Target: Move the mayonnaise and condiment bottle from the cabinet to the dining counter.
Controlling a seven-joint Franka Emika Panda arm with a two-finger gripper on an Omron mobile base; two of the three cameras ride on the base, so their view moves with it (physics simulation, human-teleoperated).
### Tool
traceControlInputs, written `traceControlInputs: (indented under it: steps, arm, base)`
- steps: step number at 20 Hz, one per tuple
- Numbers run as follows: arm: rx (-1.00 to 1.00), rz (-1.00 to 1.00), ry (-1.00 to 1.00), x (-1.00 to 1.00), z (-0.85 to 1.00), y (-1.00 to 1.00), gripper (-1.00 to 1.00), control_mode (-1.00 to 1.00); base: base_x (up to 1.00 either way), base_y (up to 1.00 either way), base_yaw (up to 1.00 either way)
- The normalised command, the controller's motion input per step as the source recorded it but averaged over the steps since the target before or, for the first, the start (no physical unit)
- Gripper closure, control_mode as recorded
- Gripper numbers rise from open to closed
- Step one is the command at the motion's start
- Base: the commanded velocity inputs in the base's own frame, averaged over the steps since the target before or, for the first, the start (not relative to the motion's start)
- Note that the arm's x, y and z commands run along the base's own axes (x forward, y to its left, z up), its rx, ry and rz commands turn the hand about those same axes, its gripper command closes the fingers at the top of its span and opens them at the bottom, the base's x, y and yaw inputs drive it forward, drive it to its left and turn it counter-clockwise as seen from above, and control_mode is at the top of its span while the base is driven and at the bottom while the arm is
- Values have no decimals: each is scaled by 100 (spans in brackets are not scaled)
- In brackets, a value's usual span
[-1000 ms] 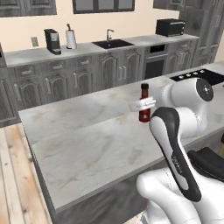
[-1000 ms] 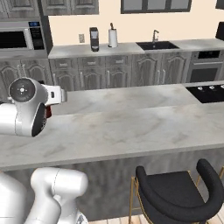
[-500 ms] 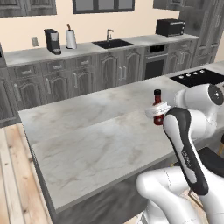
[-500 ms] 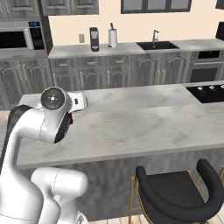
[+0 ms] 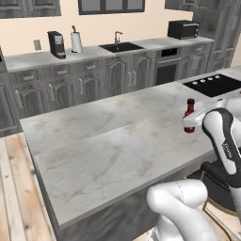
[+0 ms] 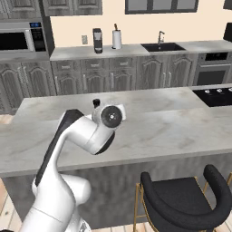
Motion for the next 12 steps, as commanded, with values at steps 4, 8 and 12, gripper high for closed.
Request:
traceControlInputs:
  steps: [4,8,12]
  arm:
    - [0,14,0,43,-1,-94,100,-100]
    - [5,15,0,44,-19,-62,100,-100]
    - [14,15,0,39,-30,-38,100,-100]
  base:
    - [0,0,0]
    - [0,0,0]
    - [0,0,0]
